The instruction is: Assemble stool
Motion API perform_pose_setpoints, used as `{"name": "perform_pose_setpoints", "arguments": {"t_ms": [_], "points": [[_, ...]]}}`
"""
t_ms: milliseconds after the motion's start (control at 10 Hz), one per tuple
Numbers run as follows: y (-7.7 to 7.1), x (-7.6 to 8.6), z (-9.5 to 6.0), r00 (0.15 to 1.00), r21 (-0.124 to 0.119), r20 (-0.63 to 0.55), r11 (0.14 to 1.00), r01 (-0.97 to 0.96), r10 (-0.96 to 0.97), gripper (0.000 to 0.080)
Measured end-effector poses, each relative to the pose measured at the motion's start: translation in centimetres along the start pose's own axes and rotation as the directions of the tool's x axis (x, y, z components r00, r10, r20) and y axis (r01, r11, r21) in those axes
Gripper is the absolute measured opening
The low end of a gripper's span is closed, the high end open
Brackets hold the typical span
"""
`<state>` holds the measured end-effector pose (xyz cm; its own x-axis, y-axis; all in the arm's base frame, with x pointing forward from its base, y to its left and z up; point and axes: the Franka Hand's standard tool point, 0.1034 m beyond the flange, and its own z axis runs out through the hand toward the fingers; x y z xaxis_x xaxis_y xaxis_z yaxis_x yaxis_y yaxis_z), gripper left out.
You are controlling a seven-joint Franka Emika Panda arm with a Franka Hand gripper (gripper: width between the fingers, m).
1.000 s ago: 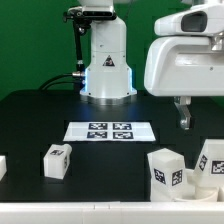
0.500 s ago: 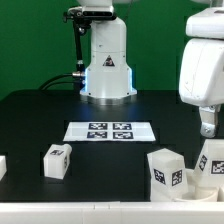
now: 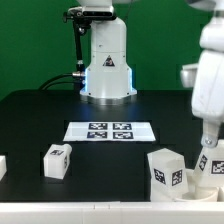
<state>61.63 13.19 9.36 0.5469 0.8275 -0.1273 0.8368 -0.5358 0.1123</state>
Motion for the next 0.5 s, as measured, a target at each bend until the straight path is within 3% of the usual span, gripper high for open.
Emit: {"name": "perform_pose_setpoints", "arguments": {"t_ms": [200,500], "points": [[-1.03,0.61,0.3,0.994,-0.017,0.03,0.995,0.103,-0.103,0.0649],[-0.71,0.36,0.51,0.986,-0.031,0.051,0.986,0.162,-0.16,0.0619]]}}
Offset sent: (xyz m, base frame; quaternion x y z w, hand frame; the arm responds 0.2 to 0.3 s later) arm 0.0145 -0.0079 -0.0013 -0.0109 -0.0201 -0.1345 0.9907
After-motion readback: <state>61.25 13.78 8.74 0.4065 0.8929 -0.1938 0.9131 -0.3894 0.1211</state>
